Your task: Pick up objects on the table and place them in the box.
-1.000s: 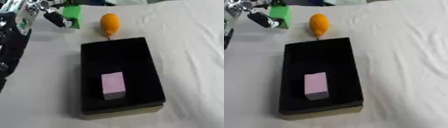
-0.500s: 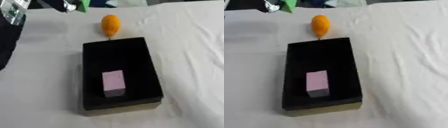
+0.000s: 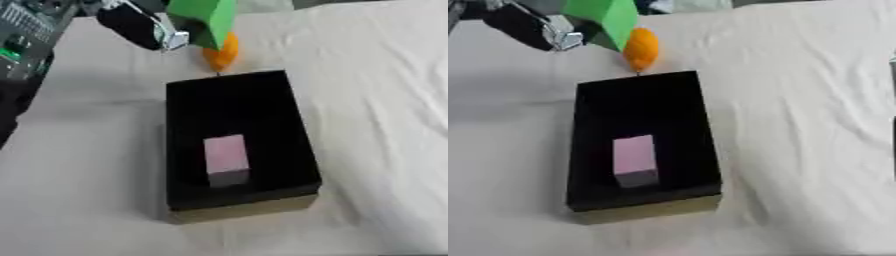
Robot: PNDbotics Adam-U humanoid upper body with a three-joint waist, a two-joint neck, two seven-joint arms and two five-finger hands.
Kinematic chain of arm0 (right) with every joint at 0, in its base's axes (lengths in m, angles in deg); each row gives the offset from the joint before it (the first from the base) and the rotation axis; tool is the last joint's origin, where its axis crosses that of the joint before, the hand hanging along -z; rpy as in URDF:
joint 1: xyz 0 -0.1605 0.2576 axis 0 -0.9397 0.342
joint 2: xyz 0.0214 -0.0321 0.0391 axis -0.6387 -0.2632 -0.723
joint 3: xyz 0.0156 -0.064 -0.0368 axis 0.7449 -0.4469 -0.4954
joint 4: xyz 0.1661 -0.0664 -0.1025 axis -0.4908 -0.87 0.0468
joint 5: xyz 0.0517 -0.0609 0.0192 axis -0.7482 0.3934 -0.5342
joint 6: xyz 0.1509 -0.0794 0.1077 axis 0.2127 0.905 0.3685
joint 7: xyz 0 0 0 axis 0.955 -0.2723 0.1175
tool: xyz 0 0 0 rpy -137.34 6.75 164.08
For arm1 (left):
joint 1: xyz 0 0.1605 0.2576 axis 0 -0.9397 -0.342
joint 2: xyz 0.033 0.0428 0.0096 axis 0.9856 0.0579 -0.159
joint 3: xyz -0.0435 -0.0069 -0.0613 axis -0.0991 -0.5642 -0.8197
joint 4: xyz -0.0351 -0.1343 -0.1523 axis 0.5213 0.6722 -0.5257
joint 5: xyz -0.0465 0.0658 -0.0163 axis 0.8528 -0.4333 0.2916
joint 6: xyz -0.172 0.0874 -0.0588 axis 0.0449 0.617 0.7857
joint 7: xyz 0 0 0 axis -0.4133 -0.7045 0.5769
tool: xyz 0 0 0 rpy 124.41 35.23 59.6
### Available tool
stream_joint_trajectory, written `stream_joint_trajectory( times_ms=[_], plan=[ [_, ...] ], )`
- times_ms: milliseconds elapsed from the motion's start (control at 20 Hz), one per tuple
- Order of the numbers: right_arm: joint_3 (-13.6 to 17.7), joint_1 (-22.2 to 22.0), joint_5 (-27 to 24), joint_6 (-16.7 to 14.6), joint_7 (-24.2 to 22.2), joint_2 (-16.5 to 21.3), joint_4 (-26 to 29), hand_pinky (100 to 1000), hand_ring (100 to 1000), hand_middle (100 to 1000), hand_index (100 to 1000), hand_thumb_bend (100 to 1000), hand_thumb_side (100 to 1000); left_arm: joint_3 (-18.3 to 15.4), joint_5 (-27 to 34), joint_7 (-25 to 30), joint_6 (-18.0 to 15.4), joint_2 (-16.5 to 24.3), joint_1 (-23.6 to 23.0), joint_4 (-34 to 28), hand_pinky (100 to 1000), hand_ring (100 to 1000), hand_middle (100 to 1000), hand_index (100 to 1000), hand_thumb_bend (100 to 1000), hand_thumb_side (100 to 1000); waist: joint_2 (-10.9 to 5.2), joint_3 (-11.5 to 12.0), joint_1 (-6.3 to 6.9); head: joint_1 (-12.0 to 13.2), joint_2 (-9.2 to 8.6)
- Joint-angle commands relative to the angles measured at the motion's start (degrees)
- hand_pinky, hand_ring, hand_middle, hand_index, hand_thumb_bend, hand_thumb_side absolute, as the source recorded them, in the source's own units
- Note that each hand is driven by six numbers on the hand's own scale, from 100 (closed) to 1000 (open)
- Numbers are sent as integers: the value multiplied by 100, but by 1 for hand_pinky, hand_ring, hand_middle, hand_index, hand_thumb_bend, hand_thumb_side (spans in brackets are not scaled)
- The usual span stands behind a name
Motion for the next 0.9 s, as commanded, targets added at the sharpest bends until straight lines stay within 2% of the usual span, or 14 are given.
stream_joint_trajectory(
  times_ms=[50, 400, 700, 900],
  plan=[
    [7, 94, 39, -13, -14, 49, 134, 841, 666, 638, 828, 100, 946, 169, 164, 50, 169, 82, 2, -515, 509, 597, 513, 593, 100, 424, -117, -7, -20, -30, 22],
    [26, 75, 6, -8, 21, 8, 168, 840, 665, 636, 827, 100, 948, 563, 24, 212, 267, -60, -187, -749, 512, 601, 519, 596, 100, 449, -67, -14, -17, -54, 29],
    [38, 63, -29, -9, 44, -20, 188, 840, 664, 633, 826, 100, 950, 766, -107, 285, 93, -173, -310, -656, 516, 605, 524, 601, 100, 466, -28, -32, -15, -56, 23],
    [49, 55, -49, -12, 59, -46, 203, 840, 664, 632, 826, 100, 951, 906, -403, 316, -110, -312, -401, -489, 523, 611, 530, 623, 100, 478, -11, -64, -21, -43, 5]
  ],
)
